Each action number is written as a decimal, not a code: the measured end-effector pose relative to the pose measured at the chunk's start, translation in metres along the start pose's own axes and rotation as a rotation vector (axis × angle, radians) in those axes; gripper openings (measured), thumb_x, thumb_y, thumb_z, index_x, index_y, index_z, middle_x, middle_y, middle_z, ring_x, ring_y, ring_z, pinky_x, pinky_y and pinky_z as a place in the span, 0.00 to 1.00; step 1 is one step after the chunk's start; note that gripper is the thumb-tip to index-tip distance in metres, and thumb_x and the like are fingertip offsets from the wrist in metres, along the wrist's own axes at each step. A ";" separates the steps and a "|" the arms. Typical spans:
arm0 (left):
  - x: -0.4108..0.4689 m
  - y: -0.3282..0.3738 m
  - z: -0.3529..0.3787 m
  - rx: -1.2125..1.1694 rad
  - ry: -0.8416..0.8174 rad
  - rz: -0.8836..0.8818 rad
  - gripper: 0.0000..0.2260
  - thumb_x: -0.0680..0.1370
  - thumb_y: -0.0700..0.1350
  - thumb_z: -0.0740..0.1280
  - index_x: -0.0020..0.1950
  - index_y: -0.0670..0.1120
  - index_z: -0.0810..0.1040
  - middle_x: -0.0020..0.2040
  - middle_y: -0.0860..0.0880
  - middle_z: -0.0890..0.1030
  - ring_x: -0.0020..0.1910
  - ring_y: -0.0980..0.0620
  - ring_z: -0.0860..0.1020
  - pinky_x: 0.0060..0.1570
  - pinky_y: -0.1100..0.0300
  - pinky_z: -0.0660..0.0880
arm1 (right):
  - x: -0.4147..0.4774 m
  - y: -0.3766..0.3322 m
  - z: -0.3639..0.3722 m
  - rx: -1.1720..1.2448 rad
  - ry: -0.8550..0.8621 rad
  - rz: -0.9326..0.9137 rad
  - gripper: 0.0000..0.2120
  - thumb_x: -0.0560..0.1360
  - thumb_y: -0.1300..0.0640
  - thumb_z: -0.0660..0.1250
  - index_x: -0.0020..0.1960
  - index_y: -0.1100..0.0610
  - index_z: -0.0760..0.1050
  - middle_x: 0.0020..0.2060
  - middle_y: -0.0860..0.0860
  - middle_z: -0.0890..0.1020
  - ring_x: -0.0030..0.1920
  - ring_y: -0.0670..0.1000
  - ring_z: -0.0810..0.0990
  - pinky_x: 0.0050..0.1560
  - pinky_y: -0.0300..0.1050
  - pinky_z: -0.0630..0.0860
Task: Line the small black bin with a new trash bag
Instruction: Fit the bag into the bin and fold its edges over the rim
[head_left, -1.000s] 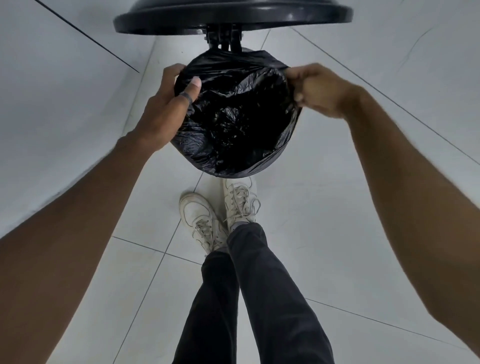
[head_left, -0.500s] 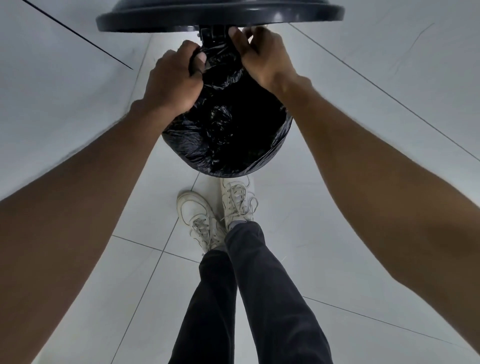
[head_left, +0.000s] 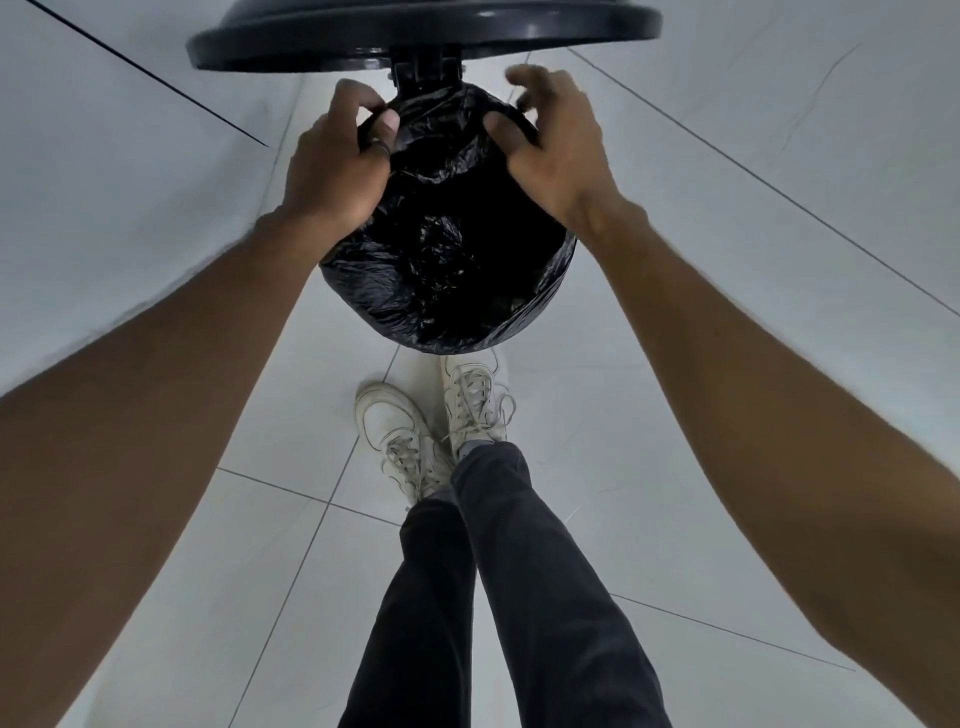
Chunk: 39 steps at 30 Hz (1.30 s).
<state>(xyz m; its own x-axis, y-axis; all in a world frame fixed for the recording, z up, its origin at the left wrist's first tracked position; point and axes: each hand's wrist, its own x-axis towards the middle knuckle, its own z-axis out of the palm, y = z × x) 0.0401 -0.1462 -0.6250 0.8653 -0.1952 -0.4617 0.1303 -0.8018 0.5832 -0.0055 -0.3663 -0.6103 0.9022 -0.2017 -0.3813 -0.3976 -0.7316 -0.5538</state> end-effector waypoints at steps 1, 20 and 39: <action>-0.002 -0.001 -0.001 -0.001 0.000 0.012 0.15 0.84 0.55 0.56 0.66 0.49 0.71 0.45 0.46 0.78 0.43 0.44 0.75 0.44 0.51 0.71 | -0.014 0.002 0.001 0.036 0.118 0.026 0.23 0.78 0.45 0.66 0.69 0.55 0.74 0.61 0.53 0.77 0.61 0.51 0.78 0.64 0.50 0.74; -0.005 0.004 0.002 0.053 0.055 0.006 0.13 0.86 0.52 0.56 0.66 0.47 0.71 0.45 0.46 0.76 0.42 0.44 0.73 0.40 0.53 0.66 | -0.168 0.010 0.051 0.870 0.351 0.929 0.06 0.77 0.66 0.73 0.42 0.60 0.82 0.26 0.49 0.82 0.25 0.46 0.80 0.38 0.49 0.86; -0.017 -0.004 0.007 0.145 0.201 -0.004 0.21 0.83 0.57 0.57 0.68 0.46 0.73 0.66 0.43 0.75 0.66 0.43 0.74 0.63 0.47 0.69 | -0.127 0.009 0.030 0.170 0.575 0.121 0.16 0.79 0.63 0.62 0.66 0.62 0.75 0.63 0.56 0.79 0.65 0.55 0.75 0.68 0.50 0.71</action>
<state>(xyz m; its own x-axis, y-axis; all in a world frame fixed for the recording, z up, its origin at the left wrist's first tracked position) 0.0219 -0.1438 -0.6241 0.9458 -0.0874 -0.3127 0.0753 -0.8778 0.4730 -0.1286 -0.3276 -0.5891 0.7756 -0.6310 -0.0148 -0.4816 -0.5764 -0.6602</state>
